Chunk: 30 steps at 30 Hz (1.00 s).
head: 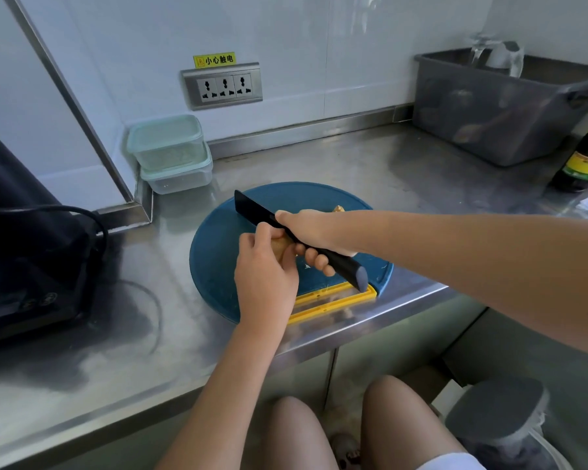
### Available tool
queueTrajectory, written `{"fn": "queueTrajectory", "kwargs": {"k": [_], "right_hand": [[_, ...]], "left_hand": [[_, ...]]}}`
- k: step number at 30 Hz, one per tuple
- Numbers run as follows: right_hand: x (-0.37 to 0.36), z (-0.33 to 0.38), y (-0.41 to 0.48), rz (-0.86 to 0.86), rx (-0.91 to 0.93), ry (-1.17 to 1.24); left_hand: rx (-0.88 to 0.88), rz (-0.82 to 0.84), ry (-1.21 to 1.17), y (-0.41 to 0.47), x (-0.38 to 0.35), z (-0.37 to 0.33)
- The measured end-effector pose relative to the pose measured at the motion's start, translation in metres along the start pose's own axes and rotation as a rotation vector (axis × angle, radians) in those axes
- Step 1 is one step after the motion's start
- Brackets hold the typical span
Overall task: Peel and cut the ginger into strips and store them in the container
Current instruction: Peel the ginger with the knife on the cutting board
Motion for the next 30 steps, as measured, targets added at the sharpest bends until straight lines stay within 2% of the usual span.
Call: {"fn": "queueTrajectory", "kwargs": {"k": [11,16,20,30], "right_hand": [[0.005,-0.043,-0.02,-0.022,-0.084,0.057],[0.002,-0.035,-0.017,-0.038,-0.107,0.038],[-0.004,-0.024,-0.008,-0.074,-0.058,-0.013],[0.013,-0.03,0.001,0.019,-0.036,0.069]], "left_hand": [[0.008,0.011,-0.042,-0.002,0.005,-0.001],[-0.008,-0.01,-0.02,-0.001,0.003,-0.001],[0.027,-0.024,-0.058,-0.002,0.005,0.001],[0.084,-0.005,-0.176,-0.006,0.009,0.008]]}}
Point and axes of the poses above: each hand's wrist, its own y-axis towards the middle knuckle, its own x-axis out of the back of the hand, z = x × y, the point moved 6 cm from there along y, towards the middle knuckle, and after that the axes turned 8 degrees about -z, right-handed, at the moved point
